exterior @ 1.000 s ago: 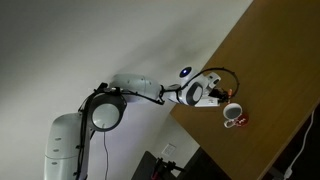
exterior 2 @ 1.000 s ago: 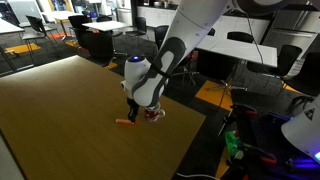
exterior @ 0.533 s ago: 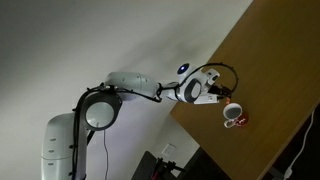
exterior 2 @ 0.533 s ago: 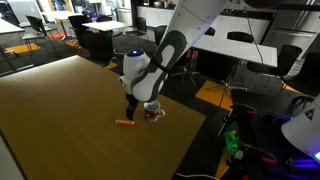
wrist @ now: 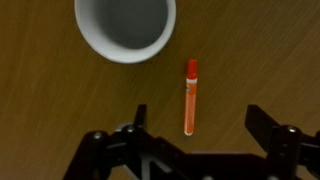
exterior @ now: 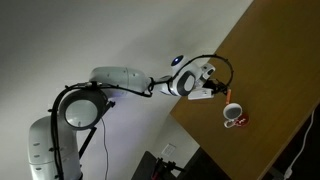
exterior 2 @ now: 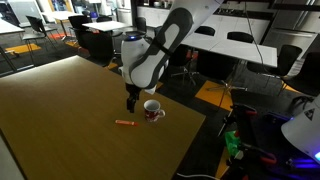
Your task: Remove the marker out of the cup and put it on the table
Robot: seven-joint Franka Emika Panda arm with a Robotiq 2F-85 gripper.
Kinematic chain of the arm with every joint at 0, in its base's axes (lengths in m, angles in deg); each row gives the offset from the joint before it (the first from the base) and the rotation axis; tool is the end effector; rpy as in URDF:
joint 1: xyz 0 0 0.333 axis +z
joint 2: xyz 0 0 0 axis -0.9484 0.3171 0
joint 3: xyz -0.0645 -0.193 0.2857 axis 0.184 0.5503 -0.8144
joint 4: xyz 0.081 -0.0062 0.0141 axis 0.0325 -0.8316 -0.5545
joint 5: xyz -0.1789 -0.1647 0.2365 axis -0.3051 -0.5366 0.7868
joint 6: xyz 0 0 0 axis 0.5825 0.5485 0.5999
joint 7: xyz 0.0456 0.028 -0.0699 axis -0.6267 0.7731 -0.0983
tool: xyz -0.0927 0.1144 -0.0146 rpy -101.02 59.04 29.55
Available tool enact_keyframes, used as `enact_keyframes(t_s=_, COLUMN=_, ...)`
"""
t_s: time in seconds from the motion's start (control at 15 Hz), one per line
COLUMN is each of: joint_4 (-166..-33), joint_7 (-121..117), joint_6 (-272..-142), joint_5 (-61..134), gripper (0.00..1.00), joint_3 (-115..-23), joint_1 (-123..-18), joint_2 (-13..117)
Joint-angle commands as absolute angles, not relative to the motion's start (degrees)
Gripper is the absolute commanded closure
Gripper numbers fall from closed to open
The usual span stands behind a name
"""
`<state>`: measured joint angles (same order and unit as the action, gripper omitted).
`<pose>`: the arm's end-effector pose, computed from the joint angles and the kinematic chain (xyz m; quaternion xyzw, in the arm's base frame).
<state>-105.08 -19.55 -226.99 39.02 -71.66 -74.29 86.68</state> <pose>0.6648 -0.0446 0.1095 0.9950 0.0875 0.0449 0.0175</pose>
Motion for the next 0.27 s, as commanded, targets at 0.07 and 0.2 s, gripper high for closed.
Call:
enact_keyframes(t_s=0.07, joint_4=-105.35, joint_7=-18.70, joint_6=-226.80, joint_5=37.71, gripper=0.00, joint_3=-72.40, joint_1=-75.04, joint_2=86.43)
enact_keyframes(t_s=0.2, joint_4=-105.55, joint_7=-18.70, joint_6=-226.80, joint_5=37.69, gripper=0.00, joint_3=-72.40, joint_1=-75.04, joint_2=86.44)
